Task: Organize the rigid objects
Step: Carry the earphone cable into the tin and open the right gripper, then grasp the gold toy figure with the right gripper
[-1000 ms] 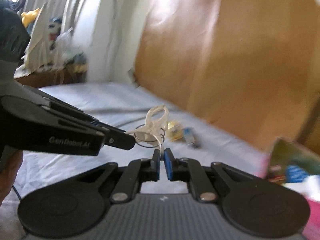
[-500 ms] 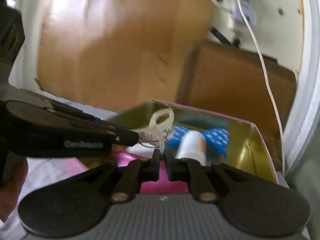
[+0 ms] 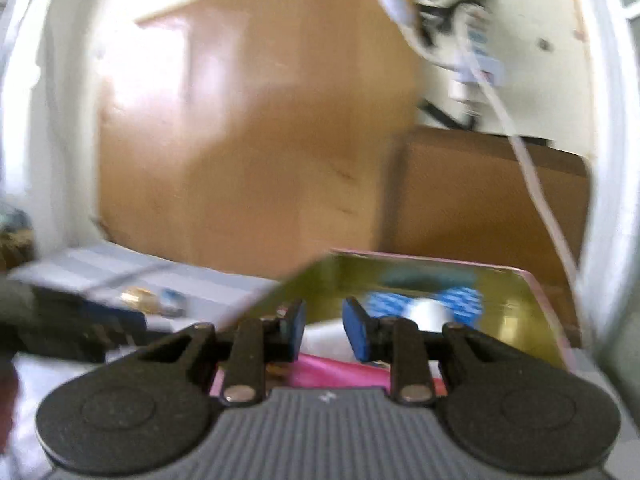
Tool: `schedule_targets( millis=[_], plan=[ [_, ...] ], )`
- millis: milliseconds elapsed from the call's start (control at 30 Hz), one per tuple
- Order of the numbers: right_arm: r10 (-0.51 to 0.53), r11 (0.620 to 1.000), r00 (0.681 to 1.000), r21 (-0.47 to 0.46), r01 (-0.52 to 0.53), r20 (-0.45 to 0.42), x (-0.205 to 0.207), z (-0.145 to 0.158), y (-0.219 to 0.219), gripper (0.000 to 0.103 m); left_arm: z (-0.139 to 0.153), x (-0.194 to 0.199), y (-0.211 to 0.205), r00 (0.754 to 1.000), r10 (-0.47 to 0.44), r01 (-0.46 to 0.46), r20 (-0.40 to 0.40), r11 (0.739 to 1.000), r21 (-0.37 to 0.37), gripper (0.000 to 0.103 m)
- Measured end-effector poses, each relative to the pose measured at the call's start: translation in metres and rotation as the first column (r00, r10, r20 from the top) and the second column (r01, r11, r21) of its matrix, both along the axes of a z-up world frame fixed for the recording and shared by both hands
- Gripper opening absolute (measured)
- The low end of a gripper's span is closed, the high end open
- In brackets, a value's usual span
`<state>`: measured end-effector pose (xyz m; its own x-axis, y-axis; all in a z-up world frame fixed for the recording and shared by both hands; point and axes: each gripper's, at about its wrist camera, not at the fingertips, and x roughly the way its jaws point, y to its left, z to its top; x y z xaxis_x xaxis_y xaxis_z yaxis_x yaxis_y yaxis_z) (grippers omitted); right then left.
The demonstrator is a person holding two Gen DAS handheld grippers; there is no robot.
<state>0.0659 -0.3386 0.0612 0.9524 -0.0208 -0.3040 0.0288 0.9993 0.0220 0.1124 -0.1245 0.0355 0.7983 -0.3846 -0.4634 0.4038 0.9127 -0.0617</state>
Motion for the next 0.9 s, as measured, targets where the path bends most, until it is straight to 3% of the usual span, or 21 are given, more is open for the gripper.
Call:
schedule_targets(
  millis=[133, 233, 333, 400, 467, 533, 733, 800, 900],
  plan=[
    [0.183, 0.982, 0.982, 0.045, -0.182, -0.033, 0.019, 0.004, 0.055, 0.023, -0.018, -0.003, 0.067, 0.986, 0.158, -0.156, -0.048, 0.986, 0.059, 0.055],
    [0.265, 0.964, 0.959, 0.056, -0.261, -0.1, 0.05, -0.013, 0.105, 0.023, -0.024, 0.002, 0.109, 0.962, 0.273, -0.269, -0.019, 0.955, 0.122, 0.055],
    [0.28, 0.959, 0.947, 0.088, -0.269, -0.154, 0.092, -0.033, 0.139, 0.035, -0.031, 0.01, 0.143, 0.938, 0.347, -0.341, -0.014, 0.928, 0.15, 0.055],
    [0.27, 0.962, 0.949, 0.096, -0.257, -0.163, 0.12, -0.042, 0.158, 0.044, -0.039, 0.017, 0.156, 0.924, 0.382, -0.374, -0.031, 0.917, 0.142, 0.055],
    [0.272, 0.96, 0.948, 0.113, -0.255, -0.165, 0.147, -0.047, 0.172, 0.049, -0.039, 0.022, 0.168, 0.917, 0.39, -0.385, -0.08, 0.92, 0.075, 0.056],
    [0.246, 0.967, 0.952, 0.106, -0.23, -0.182, 0.176, -0.053, 0.187, 0.058, -0.038, 0.021, 0.17, 0.914, 0.399, -0.396, -0.076, 0.917, 0.051, 0.068],
    [0.196, 0.981, 0.941, 0.043, -0.192, -0.277, 0.239, -0.076, 0.212, 0.058, -0.039, 0.026, 0.173, 0.918, 0.38, -0.384, -0.111, 0.923, -0.008, 0.07],
    [0.227, 0.974, 0.91, 0.061, -0.22, -0.346, 0.254, -0.082, 0.217, 0.043, -0.041, 0.025, 0.177, 0.917, 0.381, -0.387, -0.119, 0.921, -0.035, 0.071],
    [0.236, 0.97, 0.905, 0.029, -0.241, -0.354, 0.252, -0.084, 0.22, 0.041, -0.041, 0.026, 0.176, 0.918, 0.378, -0.385, -0.12, 0.922, -0.042, 0.072]
  ],
)
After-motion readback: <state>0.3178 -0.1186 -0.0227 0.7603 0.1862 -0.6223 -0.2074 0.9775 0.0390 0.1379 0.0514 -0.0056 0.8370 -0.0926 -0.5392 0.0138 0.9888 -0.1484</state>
